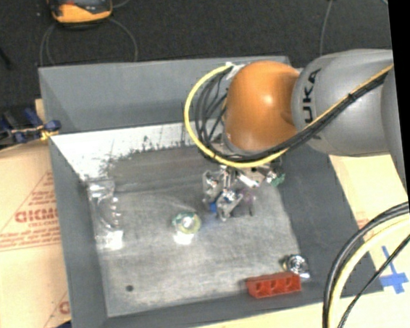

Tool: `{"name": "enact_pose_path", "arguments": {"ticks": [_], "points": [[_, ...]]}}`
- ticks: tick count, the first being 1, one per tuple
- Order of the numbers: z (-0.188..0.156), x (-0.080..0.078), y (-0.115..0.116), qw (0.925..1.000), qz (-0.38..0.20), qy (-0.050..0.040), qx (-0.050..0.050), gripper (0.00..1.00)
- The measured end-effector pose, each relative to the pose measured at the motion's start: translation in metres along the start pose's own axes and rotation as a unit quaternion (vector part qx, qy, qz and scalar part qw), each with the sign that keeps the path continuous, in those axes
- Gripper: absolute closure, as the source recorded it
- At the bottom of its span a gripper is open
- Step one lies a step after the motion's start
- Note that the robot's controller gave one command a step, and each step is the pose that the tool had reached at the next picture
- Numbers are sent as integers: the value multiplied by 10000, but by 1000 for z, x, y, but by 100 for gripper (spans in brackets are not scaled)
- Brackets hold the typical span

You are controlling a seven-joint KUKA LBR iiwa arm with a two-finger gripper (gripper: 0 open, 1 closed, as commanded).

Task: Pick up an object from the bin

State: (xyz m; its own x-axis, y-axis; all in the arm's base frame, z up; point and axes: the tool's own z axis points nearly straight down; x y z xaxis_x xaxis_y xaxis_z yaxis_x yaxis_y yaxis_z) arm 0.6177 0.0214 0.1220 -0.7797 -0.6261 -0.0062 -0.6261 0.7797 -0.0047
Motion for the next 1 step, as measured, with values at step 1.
{"name": "enact_pose_path", "arguments": {"ticks": [1], "points": [[-102, 4, -4, 9994, 356, -22, 20, 100]]}}
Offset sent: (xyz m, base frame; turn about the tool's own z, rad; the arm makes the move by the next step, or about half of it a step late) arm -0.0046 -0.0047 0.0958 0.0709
